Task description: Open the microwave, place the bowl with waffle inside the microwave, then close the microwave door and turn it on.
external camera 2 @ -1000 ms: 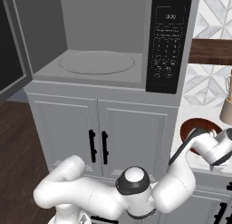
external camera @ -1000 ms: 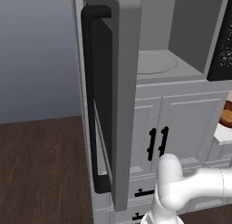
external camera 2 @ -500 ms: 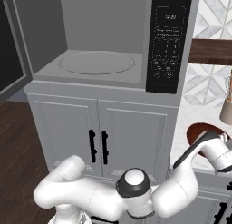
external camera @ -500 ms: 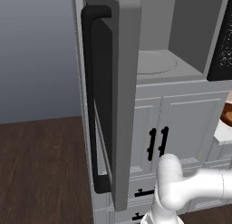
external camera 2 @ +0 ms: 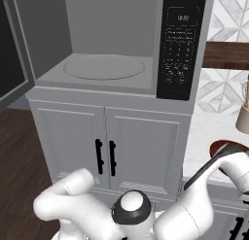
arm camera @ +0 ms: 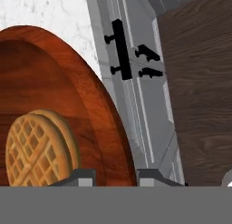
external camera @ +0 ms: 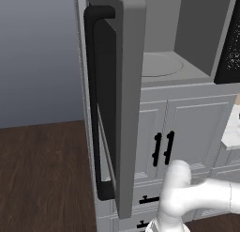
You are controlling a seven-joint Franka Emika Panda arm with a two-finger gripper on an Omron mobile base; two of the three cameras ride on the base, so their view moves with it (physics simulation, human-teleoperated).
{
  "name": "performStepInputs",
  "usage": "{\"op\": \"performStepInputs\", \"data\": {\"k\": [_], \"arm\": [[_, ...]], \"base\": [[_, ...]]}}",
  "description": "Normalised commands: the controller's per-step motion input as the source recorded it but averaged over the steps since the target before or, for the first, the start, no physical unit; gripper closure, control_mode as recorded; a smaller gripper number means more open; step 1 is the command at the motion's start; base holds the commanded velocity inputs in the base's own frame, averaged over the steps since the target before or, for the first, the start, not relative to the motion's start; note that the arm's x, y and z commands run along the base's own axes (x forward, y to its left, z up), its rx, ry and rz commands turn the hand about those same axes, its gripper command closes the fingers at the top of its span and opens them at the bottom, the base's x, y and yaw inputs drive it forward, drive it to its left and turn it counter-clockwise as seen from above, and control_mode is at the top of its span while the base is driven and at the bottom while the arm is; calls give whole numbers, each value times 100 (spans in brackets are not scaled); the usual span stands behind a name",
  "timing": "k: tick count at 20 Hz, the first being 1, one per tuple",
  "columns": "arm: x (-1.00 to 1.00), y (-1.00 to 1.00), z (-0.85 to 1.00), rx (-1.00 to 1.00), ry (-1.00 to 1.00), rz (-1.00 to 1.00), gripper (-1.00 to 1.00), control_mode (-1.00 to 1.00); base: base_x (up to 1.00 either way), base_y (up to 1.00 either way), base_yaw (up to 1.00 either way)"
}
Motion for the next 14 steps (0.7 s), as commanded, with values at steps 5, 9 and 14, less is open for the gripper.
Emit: {"op": "performStepInputs", "data": {"k": [5,9,14], "arm": [[-87,71,48,-24,0,-17,100,-100],[-88,94,43,-23,0,-17,100,-100],[-76,91,46,-14,0,-8,100,-100]], "base": [[0,0,0],[0,0,0],[0,0,0]]}}
